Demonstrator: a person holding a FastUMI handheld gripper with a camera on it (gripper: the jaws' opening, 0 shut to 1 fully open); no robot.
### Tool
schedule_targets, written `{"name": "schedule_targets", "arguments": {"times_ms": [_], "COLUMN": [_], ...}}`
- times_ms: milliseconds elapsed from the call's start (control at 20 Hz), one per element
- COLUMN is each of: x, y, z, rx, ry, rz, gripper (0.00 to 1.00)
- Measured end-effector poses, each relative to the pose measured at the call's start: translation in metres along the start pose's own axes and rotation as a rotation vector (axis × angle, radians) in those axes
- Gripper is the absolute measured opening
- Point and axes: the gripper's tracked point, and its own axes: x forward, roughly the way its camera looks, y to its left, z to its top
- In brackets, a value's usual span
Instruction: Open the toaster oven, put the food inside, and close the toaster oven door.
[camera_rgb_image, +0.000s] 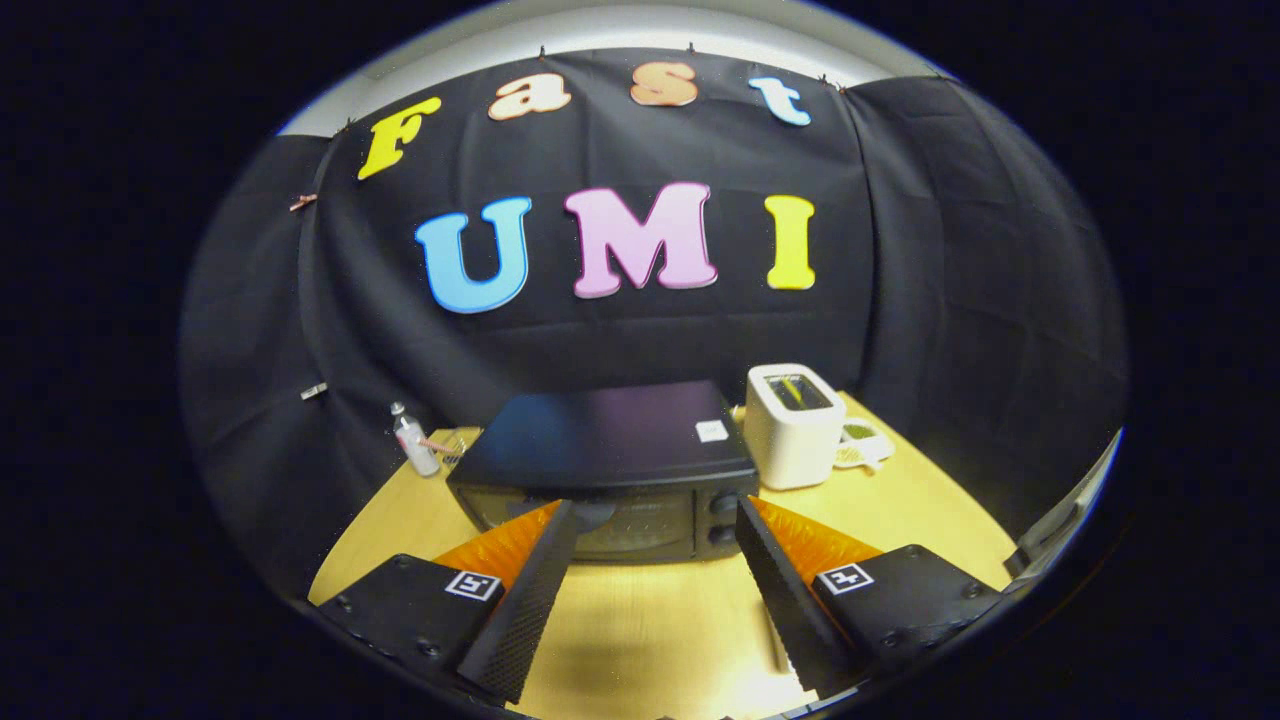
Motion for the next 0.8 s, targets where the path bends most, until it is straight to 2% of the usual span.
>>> {"name": "schedule_targets", "arguments": {"times_ms": [250,500,800], "x": [-0.018,-0.03,-0.011], "y": [-0.046,-0.09,-0.122], "z": [0.07,0.087,0.078], "rx": [-0.043,-0.075,-0.001], "ry": [-0.158,-0.207,-0.169], "rz": [-0.003,0.005,0.018], "gripper": [0.98,0.98,0.98]}}
